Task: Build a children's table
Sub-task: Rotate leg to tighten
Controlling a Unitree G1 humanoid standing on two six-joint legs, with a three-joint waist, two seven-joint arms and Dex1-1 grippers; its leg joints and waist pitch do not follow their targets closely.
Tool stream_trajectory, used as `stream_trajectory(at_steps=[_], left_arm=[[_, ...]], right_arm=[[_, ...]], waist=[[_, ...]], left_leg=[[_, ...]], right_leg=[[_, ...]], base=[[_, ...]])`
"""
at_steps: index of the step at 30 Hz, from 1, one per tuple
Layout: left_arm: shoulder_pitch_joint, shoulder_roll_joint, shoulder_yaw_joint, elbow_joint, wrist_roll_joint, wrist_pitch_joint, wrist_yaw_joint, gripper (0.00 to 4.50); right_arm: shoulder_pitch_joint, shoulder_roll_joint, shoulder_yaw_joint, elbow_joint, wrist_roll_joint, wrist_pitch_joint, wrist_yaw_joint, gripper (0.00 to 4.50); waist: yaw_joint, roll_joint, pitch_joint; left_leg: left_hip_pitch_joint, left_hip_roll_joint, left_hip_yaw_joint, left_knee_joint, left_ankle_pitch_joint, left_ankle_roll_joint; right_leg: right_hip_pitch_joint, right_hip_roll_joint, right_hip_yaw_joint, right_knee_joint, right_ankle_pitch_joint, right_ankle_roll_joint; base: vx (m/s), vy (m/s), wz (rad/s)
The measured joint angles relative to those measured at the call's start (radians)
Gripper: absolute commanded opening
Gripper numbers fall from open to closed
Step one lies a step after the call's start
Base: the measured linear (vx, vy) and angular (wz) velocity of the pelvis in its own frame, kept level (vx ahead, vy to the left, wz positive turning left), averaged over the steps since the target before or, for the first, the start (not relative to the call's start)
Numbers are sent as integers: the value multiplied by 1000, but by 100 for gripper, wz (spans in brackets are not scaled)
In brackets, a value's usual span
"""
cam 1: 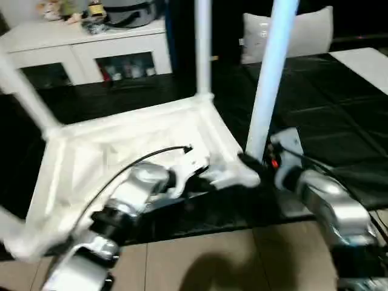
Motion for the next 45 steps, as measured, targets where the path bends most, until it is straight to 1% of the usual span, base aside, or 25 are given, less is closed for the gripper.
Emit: stream_trajectory(at_steps=[1,2,5,6,9,11,12,14,16,18,19,20,21,25,28,32,35,36,40,42,44,45], left_arm=[[-2,-11,0,0,3,5,20,0],[-2,-13,-1,0,5,4,27,0],[-3,-16,-1,0,8,2,33,0],[-3,-16,-1,0,8,1,33,0],[-3,-16,-1,0,10,2,35,0],[-3,-16,-2,0,10,1,37,0],[-3,-14,-4,0,10,-4,37,0],[-3,-8,-11,0,11,-19,30,0],[-2,7,-19,0,15,-44,15,0],[-2,14,-27,0,18,-61,5,0],[-2,25,-34,-1,19,-78,-7,0],[0,33,-37,-1,19,-88,-18,0],[2,42,-37,-2,18,-97,-28,0],[7,87,-47,-6,16,-142,-90,0],[12,130,-55,-15,6,-160,-154,0],[13,155,-59,-20,-3,-162,-205,0],[21,174,-70,-40,-14,-161,-253,0],[25,180,-72,-46,-19,-160,-267,0],[32,193,-80,-57,-27,-160,-312,0],[33,197,-85,-62,-31,-157,-322,0],[33,200,-89,-67,-32,-152,-333,0],[33,200,-89,-68,-32,-152,-335,0]], right_arm=[[-8,17,-5,11,-12,-8,-31,261],[-9,26,-7,14,-15,-14,-45,274],[-9,44,-8,23,-16,-21,-65,287],[-9,45,-8,23,-17,-21,-67,315],[-9,54,-8,23,-19,-23,-69,321],[-8,55,-7,26,-22,-30,-68,358],[-7,52,-6,27,-22,-33,-62,365],[0,39,0,26,-21,-43,-40,375],[6,9,7,25,-17,-47,0,401],[12,-20,13,22,-13,-47,35,414],[19,-40,13,15,-2,-46,68,432],[27,-56,13,11,8,-43,92,432],[36,-68,13,10,14,-39,109,443],[80,-141,10,8,34,-27,201,443],[105,-214,9,-21,68,-29,302,443],[119,-249,7,-45,91,-42,369,443],[143,-275,10,-80,123,-42,445,443],[150,-284,10,-90,135,-42,465,417],[162,-295,10,-125,186,-38,533,397],[162,-295,11,-138,199,-36,548,365],[162,-297,12,-144,208,-29,560,351],[162,-299,12,-144,209,-27,564,351]], waist=[[-3,0,0],[-5,0,0],[-6,1,-1],[-6,1,-1],[-7,1,-1],[-8,1,-1],[-8,1,-1],[-8,1,-1],[-6,1,0],[-4,1,-1],[-2,1,-1],[0,1,-1],[2,1,-1],[15,2,0],[18,2,0],[19,2,0],[25,2,0],[29,2,0],[45,3,0],[47,3,0],[48,3,0],[48,3,0]], left_leg=[[0,0,-1,0,0,0],[0,0,-1,-1,0,0],[-1,0,-2,-2,0,0],[-1,0,-3,-2,0,0],[-2,0,-3,-2,0,0],[-2,0,-3,-2,0,0],[-2,0,-3,-2,0,0],[-3,0,-4,-2,0,0],[-5,0,-5,-2,0,0],[-6,0,-6,-3,-1,0],[-6,1,-6,-4,0,0],[-7,1,-6,-5,0,2],[-7,1,-6,-5,3,5],[-10,1,-6,-4,3,5],[-10,1,-6,-3,3,6],[-10,1,-6,-3,3,5],[-10,1,-6,-3,3,6],[-10,1,-6,-3,3,6],[-10,2,-6,-2,3,6],[-10,2,-6,-1,3,5],[-10,1,-6,0,3,5],[-10,1,-6,0,3,5]], right_leg=[[0,0,0,0,0,0],[0,0,-1,0,0,0],[0,0,-3,0,0,0],[0,0,-3,0,0,0],[0,0,-3,0,0,0],[0,0,-3,0,0,0],[0,0,-3,0,0,0],[0,0,-3,-1,0,0],[-1,0,-4,-1,0,0],[-1,0,-5,-1,0,0],[-2,0,-5,-1,-1,0],[-2,1,-6,-1,-1,0],[-2,1,-6,-1,-2,0],[-4,1,-7,-1,-2,0],[-4,1,-6,-1,-2,0],[-4,1,-7,-1,-2,0],[-4,1,-6,0,-2,0],[-4,1,-6,0,-2,0],[-4,1,-6,0,-1,-1],[-4,0,-6,1,-1,-1],[-4,0,-6,1,-1,-1],[-4,0,-6,1,-1,-1]], base=[[0,0,0],[0,0,0],[0,0,0],[0,0,0],[0,0,0],[0,0,0],[0,0,0],[0,0,0],[0,0,0],[0,0,0],[0,0,0],[0,0,0],[0,0,0],[0,0,0],[0,0,0],[0,0,0],[0,0,0],[0,0,0],[0,0,0],[0,0,0],[0,0,0],[0,0,0]])
